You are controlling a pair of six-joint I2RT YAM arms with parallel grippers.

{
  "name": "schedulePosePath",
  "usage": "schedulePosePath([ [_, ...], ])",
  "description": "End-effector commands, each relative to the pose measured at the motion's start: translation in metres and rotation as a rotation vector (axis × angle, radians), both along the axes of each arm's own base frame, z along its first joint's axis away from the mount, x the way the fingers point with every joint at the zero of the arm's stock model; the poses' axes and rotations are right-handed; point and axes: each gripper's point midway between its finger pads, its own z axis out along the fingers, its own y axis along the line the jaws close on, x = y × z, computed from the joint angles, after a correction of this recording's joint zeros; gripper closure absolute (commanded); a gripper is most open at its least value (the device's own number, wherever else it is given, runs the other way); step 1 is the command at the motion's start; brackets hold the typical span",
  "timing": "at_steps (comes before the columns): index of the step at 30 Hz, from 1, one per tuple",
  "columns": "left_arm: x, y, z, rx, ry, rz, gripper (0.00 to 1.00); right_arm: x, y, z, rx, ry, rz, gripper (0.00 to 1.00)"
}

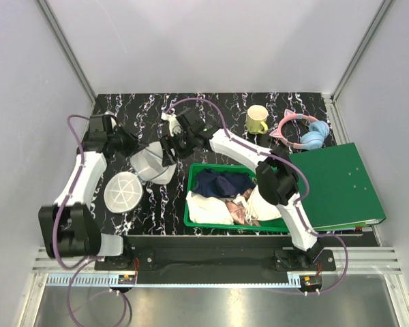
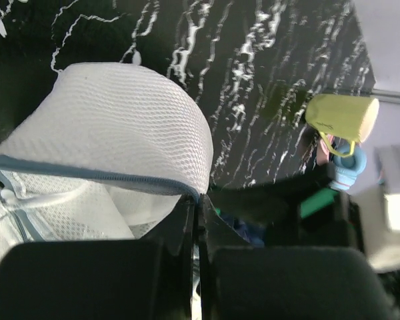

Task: Place the bra in the laundry bag and zip it closed

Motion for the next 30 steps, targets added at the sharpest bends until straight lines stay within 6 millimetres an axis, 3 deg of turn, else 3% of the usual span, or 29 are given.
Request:
schedulePosePath([
  [1,-0.018,0.009,0.057,0.109,-0.182,0.002,1.0,-0.004,-0.01,0.057,0.005,-0.138,0.008,0.24],
  [5,-0.027,0.015,0.061,0.171,-0.163,-0.003,1.0,-0.018,0.01,0.068,0.012,-0.218,0.076,0.22],
  [9,-0.032,0.016,0.05,0.194,-0.108,-0.038,1.0,-0.024,0.029,0.091,0.027,-0.317,0.126,0.21],
  [12,-0.034,0.015,0.048,0.2,-0.1,-0.059,1.0,-0.026,0.036,0.098,0.046,-0.34,0.152,0.2],
  [23,-0.036,0.017,0.051,0.219,-0.102,-0.065,1.0,-0.046,0.061,0.082,0.087,-0.267,0.227,0.31],
  [30,-0.035,0.015,0.047,0.206,-0.086,-0.071,1.0,-0.043,0.071,0.083,0.114,-0.239,0.126,0.3],
])
